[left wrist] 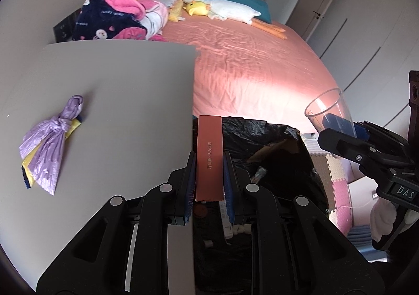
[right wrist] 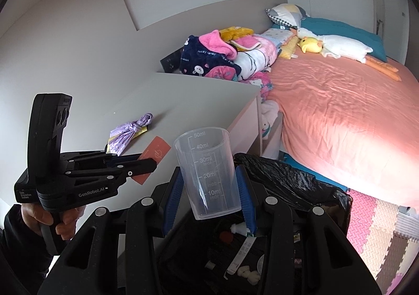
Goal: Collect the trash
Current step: 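Lift the pink box and clear cup and carry them over the trash bag, then open both grippers to drop the pink box and cup into the bag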
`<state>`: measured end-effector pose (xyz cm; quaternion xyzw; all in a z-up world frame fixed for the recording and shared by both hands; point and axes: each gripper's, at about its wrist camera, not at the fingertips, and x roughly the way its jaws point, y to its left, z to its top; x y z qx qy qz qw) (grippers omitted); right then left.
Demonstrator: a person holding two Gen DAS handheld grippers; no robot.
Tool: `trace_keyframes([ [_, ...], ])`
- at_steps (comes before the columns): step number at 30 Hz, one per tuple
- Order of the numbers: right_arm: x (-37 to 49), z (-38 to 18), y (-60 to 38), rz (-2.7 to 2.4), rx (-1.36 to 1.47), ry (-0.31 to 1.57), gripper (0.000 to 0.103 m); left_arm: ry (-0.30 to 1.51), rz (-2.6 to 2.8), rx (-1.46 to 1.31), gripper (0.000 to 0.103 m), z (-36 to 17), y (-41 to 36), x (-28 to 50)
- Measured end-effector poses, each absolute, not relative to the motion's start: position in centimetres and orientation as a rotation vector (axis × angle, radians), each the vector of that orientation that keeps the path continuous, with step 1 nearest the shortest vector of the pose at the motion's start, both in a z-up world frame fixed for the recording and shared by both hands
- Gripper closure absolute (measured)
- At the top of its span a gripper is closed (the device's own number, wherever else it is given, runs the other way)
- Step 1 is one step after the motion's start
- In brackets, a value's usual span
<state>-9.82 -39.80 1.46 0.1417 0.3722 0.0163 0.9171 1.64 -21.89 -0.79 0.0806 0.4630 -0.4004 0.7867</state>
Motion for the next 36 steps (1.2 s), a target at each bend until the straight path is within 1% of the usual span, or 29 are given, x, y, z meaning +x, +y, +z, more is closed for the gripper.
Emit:
trace_keyframes([
  [15, -13.4, 3.4, -42.9, -0.049, 0.332, 0.715, 0.060, 1.015, -1.040, 0.241, 0.084, -0.5, -25.6, -0.4],
  [16, -13.8, 3.6, -43.2, -0.053, 0.339, 0.708, 0.060, 1.033, -1.098, 0.247, 0.083, -0.6, -25.9, -0.7],
  [17, -14.2, 3.9, -43.5, -0.058, 0.350, 0.698, 0.060, 1.057, -1.150, 0.268, 0.080, -0.8, -26.2, -1.1],
  [18, -14.5, 4.1, -43.6, -0.062, 0.359, 0.689, 0.052, 1.067, -1.165, 0.291, 0.050, -0.9, -26.4, -1.5],
  [19, -14.9, 4.3, -43.9, -0.077, 0.367, 0.680, 0.030, 1.072, -1.159, 0.322, 0.004, -1.1, -26.6, -1.8],
  [20, -15.5, 4.7, -44.3, -0.119, 0.371, 0.656, 0.020, 1.058, -1.150, 0.343, 0.007, -1.2, -26.7, -2.3],
  [21, -16.2, 5.0, -44.5, -0.166, 0.367, 0.625, 0.015, 1.050, -1.164, 0.352, 0.007, -1.3, -26.8, -2.6],
  [24, -16.7, 5.5, -44.9, -0.219, 0.333, 0.608, 0.015, 1.051, -1.175, 0.332, 0.007, -1.5, -26.8, -2.9],
  [36, -16.4, 4.6, -45.2, -0.204, 0.365, 0.625, 0.015, 1.039, -1.120, 0.329, 0.007, -1.7, -26.0, -2.6],
])
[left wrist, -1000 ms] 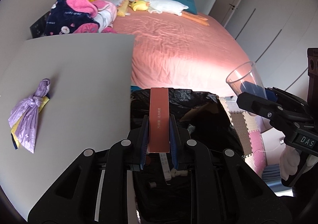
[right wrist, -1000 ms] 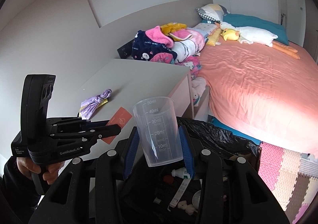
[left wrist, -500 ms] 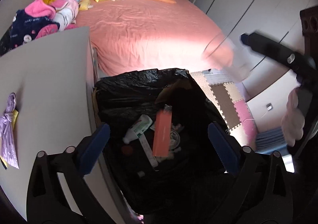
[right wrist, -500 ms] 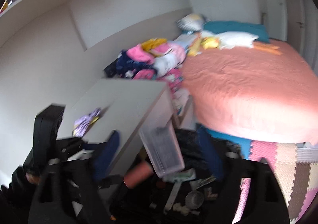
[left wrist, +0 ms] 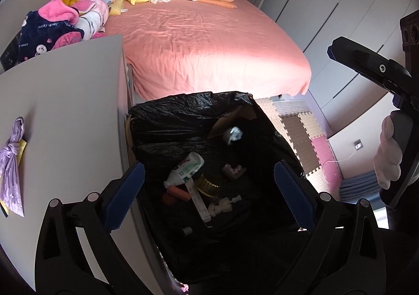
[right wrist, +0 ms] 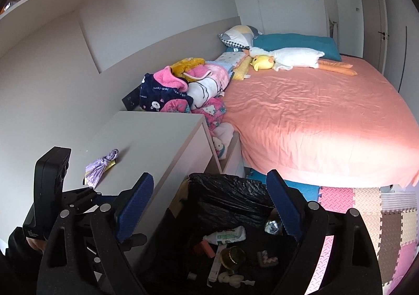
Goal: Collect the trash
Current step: 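Open both grippers to drop the pink box and cup into the bag, then move both grippers back over the desk toward the purple bag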
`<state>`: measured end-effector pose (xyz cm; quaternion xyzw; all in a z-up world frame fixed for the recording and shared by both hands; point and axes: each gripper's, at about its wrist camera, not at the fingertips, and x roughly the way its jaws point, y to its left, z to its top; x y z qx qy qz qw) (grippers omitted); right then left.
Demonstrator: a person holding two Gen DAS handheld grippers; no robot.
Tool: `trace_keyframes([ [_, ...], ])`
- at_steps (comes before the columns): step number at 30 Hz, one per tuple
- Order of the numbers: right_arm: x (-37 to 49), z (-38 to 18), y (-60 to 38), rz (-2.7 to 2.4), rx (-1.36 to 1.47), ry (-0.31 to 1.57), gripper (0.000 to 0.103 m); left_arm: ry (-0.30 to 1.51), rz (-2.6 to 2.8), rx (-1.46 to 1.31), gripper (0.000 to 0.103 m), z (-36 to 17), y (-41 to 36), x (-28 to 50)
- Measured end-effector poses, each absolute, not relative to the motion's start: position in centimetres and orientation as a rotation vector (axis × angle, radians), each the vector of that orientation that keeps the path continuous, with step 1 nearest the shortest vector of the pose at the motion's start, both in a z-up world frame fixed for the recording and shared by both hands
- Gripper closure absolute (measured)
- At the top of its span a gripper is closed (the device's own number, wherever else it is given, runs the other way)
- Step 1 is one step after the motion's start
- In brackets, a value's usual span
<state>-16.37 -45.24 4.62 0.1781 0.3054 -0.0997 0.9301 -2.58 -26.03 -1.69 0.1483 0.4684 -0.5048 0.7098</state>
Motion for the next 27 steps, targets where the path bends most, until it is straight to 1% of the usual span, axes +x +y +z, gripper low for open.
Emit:
trace_keyframes([
  [27, -10.7, 3.8, -40.3, -0.039, 0.316, 0.699, 0.015, 1.058, -0.901, 0.178, 0.007, -2.5, -19.5, 1.7],
])
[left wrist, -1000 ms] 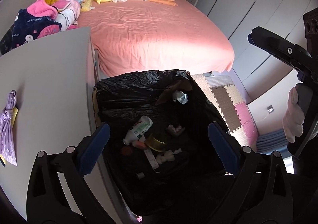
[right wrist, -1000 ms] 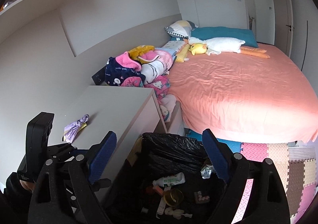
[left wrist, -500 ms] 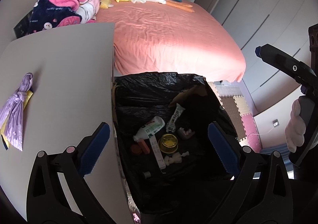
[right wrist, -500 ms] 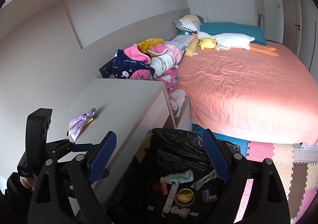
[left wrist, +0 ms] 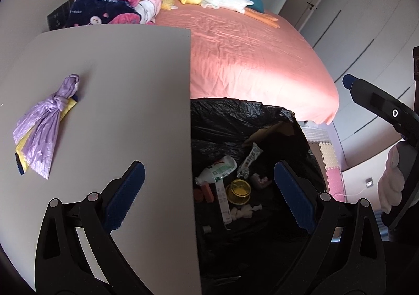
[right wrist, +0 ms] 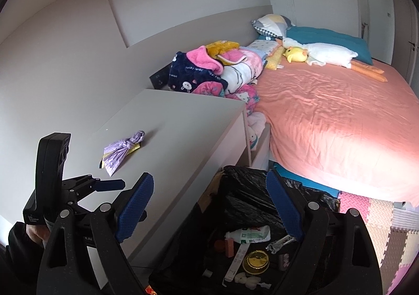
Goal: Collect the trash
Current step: 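Move both grippers back over the desk toward the purple bag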
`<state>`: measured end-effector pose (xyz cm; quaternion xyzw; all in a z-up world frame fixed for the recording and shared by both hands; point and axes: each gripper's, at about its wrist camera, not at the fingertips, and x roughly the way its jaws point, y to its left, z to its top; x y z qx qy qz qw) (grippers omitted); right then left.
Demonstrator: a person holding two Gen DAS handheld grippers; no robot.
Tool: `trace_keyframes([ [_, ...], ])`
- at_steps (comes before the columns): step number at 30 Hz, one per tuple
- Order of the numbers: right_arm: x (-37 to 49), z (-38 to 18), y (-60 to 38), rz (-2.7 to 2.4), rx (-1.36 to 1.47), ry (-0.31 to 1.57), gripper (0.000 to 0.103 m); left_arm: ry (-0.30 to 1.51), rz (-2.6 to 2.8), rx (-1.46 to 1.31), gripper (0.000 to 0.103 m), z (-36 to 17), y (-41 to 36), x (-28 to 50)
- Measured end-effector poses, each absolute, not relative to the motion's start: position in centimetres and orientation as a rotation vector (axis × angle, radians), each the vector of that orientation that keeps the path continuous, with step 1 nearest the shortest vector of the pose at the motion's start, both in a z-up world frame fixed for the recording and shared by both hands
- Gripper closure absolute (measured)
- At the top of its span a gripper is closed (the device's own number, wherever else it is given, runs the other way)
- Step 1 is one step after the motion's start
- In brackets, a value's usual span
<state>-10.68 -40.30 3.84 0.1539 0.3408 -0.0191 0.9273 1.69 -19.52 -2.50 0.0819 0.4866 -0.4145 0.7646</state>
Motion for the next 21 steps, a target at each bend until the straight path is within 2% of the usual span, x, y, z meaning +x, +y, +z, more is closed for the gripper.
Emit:
trace_keyframes([
  [21, -5.3, 2.2, -35.9, 0.064, 0.261, 0.770, 0.015, 1.040, -0.744, 0.126, 0.007, -3.1, -14.3, 5.4],
])
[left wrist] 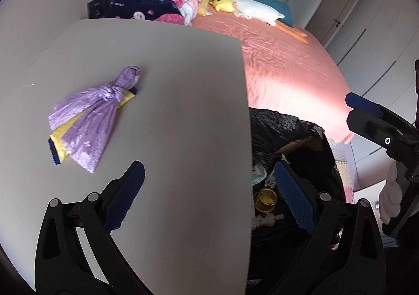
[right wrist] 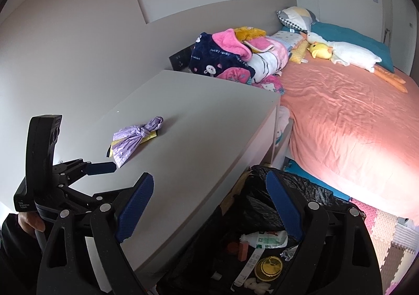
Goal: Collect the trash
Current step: 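Move both grippers back over the desk toward the purple bag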
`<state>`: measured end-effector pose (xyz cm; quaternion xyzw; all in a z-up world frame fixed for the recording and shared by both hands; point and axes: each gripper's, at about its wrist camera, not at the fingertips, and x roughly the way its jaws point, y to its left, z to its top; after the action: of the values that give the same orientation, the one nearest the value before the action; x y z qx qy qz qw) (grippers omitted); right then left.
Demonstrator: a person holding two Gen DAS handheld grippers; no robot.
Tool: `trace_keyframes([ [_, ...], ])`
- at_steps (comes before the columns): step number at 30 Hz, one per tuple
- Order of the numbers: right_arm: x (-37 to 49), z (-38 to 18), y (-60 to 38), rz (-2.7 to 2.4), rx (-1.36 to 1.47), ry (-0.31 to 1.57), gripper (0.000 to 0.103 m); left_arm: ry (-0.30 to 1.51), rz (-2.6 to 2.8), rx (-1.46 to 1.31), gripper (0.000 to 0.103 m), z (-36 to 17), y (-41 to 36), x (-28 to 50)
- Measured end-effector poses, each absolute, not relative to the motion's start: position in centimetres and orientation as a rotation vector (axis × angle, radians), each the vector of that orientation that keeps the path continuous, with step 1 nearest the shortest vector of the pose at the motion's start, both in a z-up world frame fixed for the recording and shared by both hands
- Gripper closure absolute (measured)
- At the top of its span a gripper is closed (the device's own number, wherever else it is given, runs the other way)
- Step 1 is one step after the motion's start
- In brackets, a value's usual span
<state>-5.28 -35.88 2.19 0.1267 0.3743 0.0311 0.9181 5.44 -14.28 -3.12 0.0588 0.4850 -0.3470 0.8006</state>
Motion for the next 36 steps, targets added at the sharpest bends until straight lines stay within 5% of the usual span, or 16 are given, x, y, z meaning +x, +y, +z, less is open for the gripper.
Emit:
trace_keyframes([
  [36, 3.4, -0.4, -32.3, 0.139, 0.232, 0.859, 0.015, 1.041, -0.541, 0.115, 0.007, -6.5, -10.0, 15.5],
])
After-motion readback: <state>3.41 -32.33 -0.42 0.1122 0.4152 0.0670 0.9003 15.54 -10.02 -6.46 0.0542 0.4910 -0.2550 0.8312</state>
